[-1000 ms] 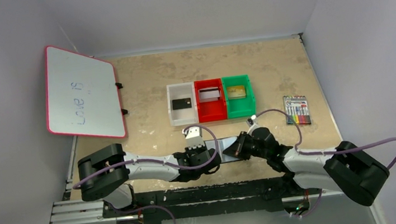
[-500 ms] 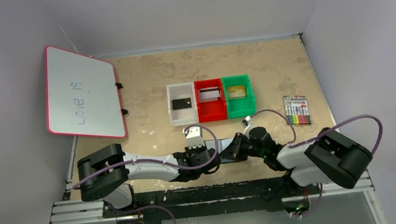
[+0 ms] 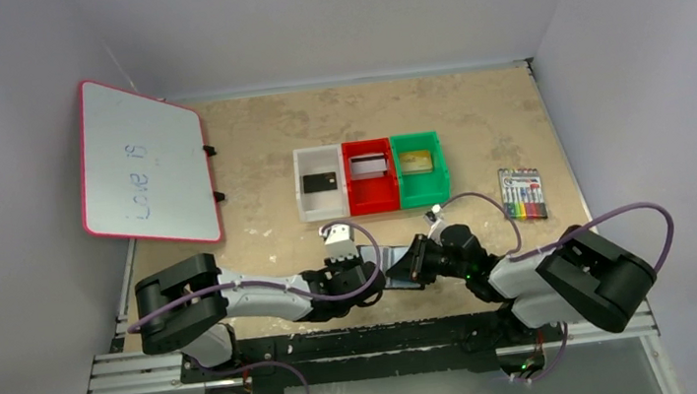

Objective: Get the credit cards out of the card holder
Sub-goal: Remove the credit card from the card holder.

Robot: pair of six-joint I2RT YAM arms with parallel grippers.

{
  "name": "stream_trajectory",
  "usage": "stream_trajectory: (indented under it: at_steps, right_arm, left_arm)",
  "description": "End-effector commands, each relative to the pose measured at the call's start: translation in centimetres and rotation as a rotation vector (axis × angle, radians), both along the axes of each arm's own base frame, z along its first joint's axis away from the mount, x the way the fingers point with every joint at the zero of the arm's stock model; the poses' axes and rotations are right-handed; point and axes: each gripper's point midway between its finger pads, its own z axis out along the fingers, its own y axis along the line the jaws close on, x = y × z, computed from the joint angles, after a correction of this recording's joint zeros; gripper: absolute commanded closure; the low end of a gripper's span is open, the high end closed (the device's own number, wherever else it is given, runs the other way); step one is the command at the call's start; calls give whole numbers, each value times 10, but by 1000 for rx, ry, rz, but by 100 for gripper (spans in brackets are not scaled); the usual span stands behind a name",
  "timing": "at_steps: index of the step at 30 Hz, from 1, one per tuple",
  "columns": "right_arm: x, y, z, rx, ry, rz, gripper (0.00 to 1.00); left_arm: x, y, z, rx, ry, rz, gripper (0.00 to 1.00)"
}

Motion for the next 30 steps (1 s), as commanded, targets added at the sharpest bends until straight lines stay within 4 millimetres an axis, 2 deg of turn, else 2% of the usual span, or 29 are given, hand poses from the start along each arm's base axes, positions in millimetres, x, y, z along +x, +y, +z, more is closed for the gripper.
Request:
stream_trajectory:
  at_steps: [1, 2, 6, 10, 13, 15, 18, 25, 30]
  right_arm:
    - [3, 20, 41, 126, -90, 66, 79]
    - [4, 19, 40, 118, -87, 61, 80]
    - [8, 12, 29, 55, -51, 9, 99]
    - [7, 9, 32, 70, -58, -7, 100]
    - [6, 8, 40, 98, -70, -14, 100]
    - [5, 8, 43, 110, -76, -16, 100]
    - [3, 6, 42, 103, -68, -15, 100]
    - [-3, -2, 29, 55, -20, -31, 100]
    - [-6, -11, 13, -31, 34, -47, 100]
  left_arm:
    - [-32, -48, 6, -201, 119, -179, 100]
    - [-32, -50, 11, -215, 115, -185, 100]
    - [-31, -50, 28, -260, 92, -185, 94]
    - [-31, -47, 41, -293, 77, -183, 93]
    - [-30, -44, 41, -288, 76, -178, 90]
    - [-30, -41, 38, -270, 79, -171, 84]
    - [-27, -38, 33, -227, 74, -161, 81]
    - [-13, -5, -8, 65, 80, -36, 80]
    - [-7, -3, -16, 99, 76, 19, 80]
